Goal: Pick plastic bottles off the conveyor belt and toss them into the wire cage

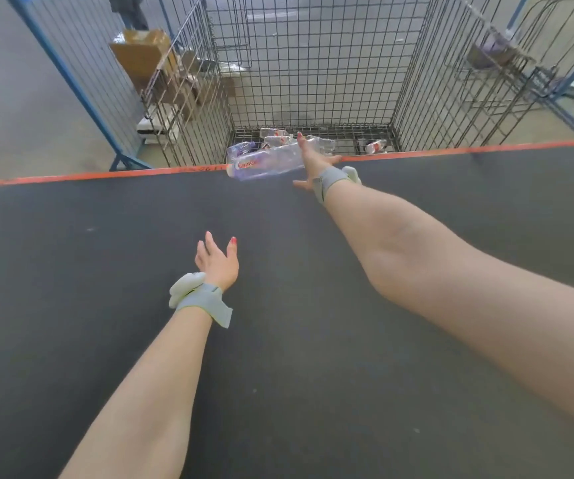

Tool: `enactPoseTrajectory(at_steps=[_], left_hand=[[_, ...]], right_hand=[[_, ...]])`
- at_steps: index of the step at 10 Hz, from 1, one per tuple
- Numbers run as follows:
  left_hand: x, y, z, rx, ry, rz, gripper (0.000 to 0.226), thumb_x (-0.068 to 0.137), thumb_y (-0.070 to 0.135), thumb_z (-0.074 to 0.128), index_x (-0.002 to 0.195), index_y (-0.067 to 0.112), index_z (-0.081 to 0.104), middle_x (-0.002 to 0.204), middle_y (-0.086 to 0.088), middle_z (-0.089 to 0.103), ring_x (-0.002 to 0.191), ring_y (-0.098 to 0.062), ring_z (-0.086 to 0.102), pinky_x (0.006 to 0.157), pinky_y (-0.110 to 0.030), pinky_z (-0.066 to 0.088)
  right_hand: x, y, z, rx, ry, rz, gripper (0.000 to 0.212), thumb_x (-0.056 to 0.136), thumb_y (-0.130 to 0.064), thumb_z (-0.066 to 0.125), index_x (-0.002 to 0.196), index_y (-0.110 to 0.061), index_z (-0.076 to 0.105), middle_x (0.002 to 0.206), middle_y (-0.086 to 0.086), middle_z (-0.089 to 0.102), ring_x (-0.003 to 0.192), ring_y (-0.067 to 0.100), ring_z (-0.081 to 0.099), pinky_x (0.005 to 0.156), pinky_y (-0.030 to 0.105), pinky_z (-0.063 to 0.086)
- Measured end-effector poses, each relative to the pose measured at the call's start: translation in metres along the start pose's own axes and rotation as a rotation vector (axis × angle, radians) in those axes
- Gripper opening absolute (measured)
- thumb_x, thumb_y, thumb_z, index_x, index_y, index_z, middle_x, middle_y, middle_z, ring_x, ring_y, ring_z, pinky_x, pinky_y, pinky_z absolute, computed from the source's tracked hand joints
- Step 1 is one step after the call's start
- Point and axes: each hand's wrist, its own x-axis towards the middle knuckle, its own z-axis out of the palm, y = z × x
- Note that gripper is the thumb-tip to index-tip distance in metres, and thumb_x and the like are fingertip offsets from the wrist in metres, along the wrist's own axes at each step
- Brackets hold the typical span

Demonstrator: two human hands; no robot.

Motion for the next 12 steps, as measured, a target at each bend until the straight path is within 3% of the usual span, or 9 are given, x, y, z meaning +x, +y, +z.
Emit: enactPoseTrajectory(at_steps=[1, 2, 3, 5, 6, 8, 9, 10, 12], left_hand=[[-0.005, -0.011, 0.001, 0.071, -0.065, -0.025, 0.070, 0.100, 0.052, 0.026, 0.154, 0.018, -0.001, 0.161, -0.007, -0.003, 0.148, -0.028, -0.002, 0.119, -0.049, 0.004], [-0.032, -0.023, 0.001, 0.184, -0.123, -0.001, 0.071, 0.101, 0.050, 0.028, 0.154, 0.016, -0.002, 0.161, -0.009, -0.005, 0.148, -0.029, -0.004, 0.119, -0.047, 0.004], [-0.069, -0.042, 0.000, 0.301, -0.178, 0.033, 0.072, 0.101, 0.046, 0.032, 0.154, 0.014, -0.003, 0.161, -0.012, -0.006, 0.148, -0.030, -0.007, 0.121, -0.045, 0.004], [-0.129, -0.109, -0.003, 0.627, -0.250, -0.017, 0.077, 0.097, 0.052, 0.037, 0.154, 0.023, -0.006, 0.161, -0.005, -0.011, 0.147, -0.032, -0.013, 0.117, -0.056, 0.008], [-0.154, -0.139, -0.008, 0.607, -0.266, -0.092, 0.078, 0.098, 0.050, 0.039, 0.154, 0.023, -0.007, 0.161, -0.006, -0.013, 0.147, -0.034, -0.012, 0.119, -0.052, 0.006], [-0.217, -0.197, 0.007, 0.699, -0.447, 0.011, 0.079, 0.098, 0.045, 0.045, 0.155, 0.018, -0.002, 0.161, -0.011, -0.009, 0.148, -0.034, -0.002, 0.121, -0.042, 0.010], [-0.237, -0.212, 0.010, 0.718, -0.554, 0.054, 0.082, 0.096, 0.045, 0.050, 0.155, 0.019, 0.000, 0.161, -0.010, -0.006, 0.149, -0.033, 0.003, 0.121, -0.041, 0.012], [-0.244, -0.213, 0.006, 0.613, -0.491, 0.077, 0.081, 0.096, 0.041, 0.051, 0.155, 0.019, 0.000, 0.161, -0.008, -0.007, 0.149, -0.032, -0.002, 0.121, -0.041, 0.009], [-0.251, -0.220, -0.016, 0.646, -0.336, 0.056, 0.080, 0.096, 0.048, 0.046, 0.154, 0.028, -0.006, 0.161, 0.003, -0.014, 0.149, -0.021, -0.009, 0.113, -0.062, 0.011]], right_hand=[[-0.005, 0.028, 0.008, -0.146, -0.006, -0.004, 0.094, 0.091, -0.040, 0.061, 0.154, -0.020, -0.006, 0.161, 0.011, 0.005, 0.143, 0.035, 0.025, 0.114, 0.047, 0.032], [-0.042, 0.079, -0.017, -0.520, -0.077, -0.016, 0.080, 0.094, -0.033, 0.055, 0.153, -0.006, 0.008, 0.156, 0.018, 0.021, 0.140, 0.038, 0.029, 0.114, 0.052, 0.028], [-0.085, 0.111, -0.047, -0.952, -0.228, 0.027, 0.082, 0.093, -0.034, 0.059, 0.154, -0.008, 0.011, 0.155, 0.017, 0.025, 0.140, 0.038, 0.029, 0.114, 0.049, 0.029], [-0.144, 0.207, -0.097, -1.520, -0.379, 0.061, 0.093, 0.091, -0.056, 0.052, 0.155, -0.028, -0.009, 0.162, 0.005, -0.014, 0.150, 0.031, -0.007, 0.121, 0.043, 0.008], [-0.168, 0.250, -0.117, -1.599, -0.396, 0.025, 0.088, 0.091, -0.062, 0.046, 0.154, -0.034, -0.008, 0.160, 0.001, -0.022, 0.149, 0.029, -0.010, 0.119, 0.045, 0.008], [-0.216, 0.324, -0.178, -1.695, -0.395, 0.022, 0.082, 0.095, -0.059, 0.040, 0.154, -0.031, -0.009, 0.159, 0.001, -0.026, 0.148, 0.027, -0.017, 0.119, 0.054, 0.008], [-0.225, 0.329, -0.194, -1.672, -0.274, 0.073, 0.083, 0.096, -0.055, 0.042, 0.155, -0.028, -0.009, 0.159, 0.002, -0.024, 0.148, 0.029, -0.015, 0.118, 0.056, 0.010], [-0.235, 0.319, -0.186, -1.624, -0.275, 0.084, 0.083, 0.095, -0.053, 0.045, 0.155, -0.029, -0.008, 0.160, 0.003, -0.023, 0.149, 0.031, -0.011, 0.120, 0.049, 0.006], [-0.261, 0.330, -0.159, -1.642, -0.433, -0.045, 0.094, 0.090, -0.053, 0.057, 0.154, -0.032, -0.007, 0.160, -0.001, -0.021, 0.149, 0.027, -0.013, 0.120, 0.047, 0.006]])
